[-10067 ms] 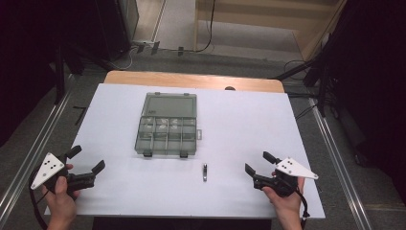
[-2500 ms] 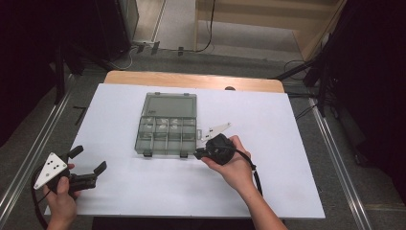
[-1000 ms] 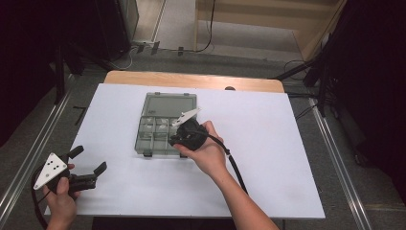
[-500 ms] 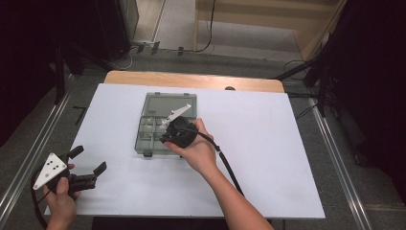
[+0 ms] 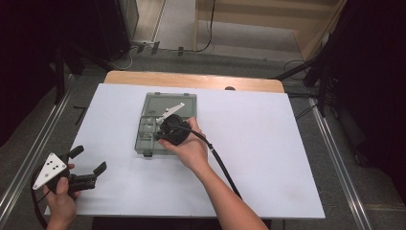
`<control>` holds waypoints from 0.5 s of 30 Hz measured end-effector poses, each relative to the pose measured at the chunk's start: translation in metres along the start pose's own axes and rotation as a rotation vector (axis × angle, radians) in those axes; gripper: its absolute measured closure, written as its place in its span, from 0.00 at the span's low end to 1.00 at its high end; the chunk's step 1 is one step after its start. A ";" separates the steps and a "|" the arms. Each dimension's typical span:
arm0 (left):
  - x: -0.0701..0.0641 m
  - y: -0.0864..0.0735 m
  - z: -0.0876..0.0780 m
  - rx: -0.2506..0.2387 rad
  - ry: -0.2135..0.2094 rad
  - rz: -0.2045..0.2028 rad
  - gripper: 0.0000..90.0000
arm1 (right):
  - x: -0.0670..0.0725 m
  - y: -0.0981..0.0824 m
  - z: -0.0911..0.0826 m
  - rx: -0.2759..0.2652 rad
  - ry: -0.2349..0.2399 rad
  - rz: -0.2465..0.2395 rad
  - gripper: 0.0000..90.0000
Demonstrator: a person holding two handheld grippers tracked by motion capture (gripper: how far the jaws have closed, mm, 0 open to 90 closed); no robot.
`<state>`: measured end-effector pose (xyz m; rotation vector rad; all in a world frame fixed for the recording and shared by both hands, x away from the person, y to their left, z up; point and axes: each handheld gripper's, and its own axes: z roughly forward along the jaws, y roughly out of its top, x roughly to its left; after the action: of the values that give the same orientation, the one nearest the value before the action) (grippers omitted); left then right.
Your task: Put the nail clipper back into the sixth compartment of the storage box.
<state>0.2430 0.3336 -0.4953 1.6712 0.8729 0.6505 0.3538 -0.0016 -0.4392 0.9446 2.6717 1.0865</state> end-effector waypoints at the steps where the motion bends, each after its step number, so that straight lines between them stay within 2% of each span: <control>1: 0.000 0.000 0.000 0.000 0.000 -0.001 0.00 | 0.000 0.001 0.002 -0.002 -0.001 0.007 0.90; 3: 0.000 0.000 0.000 -0.001 -0.001 -0.002 0.00 | 0.000 0.002 0.005 -0.006 -0.008 0.013 0.90; 7: 0.000 0.000 0.000 -0.002 -0.001 -0.003 0.00 | -0.001 0.005 0.012 -0.018 0.006 0.033 0.90; 15: 0.000 0.000 0.000 -0.004 -0.003 -0.003 0.00 | -0.002 0.006 0.023 -0.034 -0.011 0.112 0.90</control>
<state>0.2431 0.3340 -0.4954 1.6669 0.8717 0.6472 0.3660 0.0141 -0.4520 1.1021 2.6110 1.1403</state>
